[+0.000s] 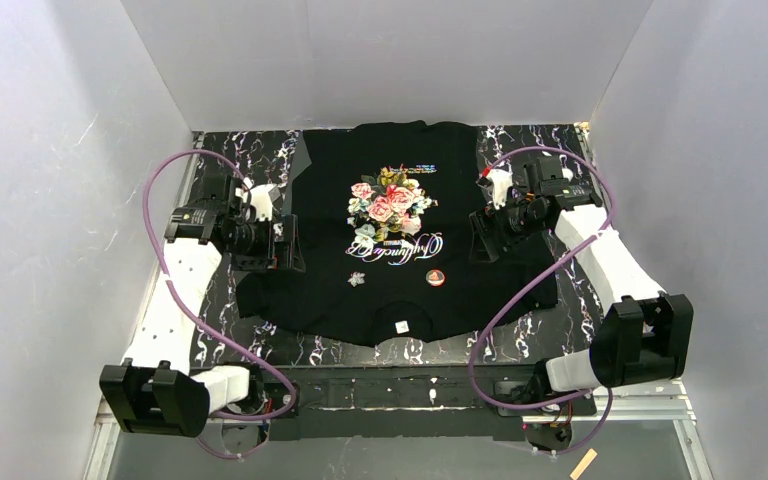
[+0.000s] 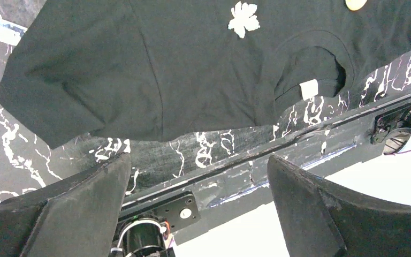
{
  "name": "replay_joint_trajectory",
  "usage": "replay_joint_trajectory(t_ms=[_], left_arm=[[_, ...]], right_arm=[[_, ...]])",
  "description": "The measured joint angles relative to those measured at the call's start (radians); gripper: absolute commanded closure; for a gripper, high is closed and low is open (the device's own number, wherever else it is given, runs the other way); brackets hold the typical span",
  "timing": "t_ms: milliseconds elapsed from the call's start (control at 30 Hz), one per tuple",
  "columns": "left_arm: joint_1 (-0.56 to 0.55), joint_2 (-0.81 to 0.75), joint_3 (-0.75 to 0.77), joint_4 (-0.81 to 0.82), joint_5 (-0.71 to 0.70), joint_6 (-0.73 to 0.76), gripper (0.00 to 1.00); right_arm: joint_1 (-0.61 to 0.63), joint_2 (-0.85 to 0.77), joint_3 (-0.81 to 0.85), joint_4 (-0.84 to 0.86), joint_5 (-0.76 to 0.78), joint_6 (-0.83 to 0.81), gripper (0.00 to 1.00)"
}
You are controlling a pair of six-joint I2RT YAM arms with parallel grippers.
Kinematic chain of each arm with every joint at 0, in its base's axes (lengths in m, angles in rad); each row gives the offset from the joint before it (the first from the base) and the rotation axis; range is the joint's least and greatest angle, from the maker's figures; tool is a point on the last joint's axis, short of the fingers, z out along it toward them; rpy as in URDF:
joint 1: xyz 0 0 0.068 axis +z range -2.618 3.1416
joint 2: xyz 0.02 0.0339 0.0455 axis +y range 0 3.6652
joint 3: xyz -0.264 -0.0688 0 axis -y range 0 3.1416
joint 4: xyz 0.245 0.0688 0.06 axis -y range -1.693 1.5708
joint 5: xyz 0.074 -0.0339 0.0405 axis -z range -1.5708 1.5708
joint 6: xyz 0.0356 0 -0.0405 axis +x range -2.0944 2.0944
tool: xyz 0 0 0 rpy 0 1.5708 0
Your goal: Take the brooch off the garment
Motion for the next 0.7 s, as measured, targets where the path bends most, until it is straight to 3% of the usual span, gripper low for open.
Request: replay_joint_trajectory(t_ms=[567,700], left_arm=[[-0.179,0.262,0.101,0.161,0.171,0.016,0.01],[-0.271,0.336,0.101,0.251,0.226,-0.005,0.01]], right_arm=[[0.002,0.219,0.001,-0.003,-0.216,0.061,0.00],[0.004,0.282,-0.001,0.029,-0.272,0.099,0.13]])
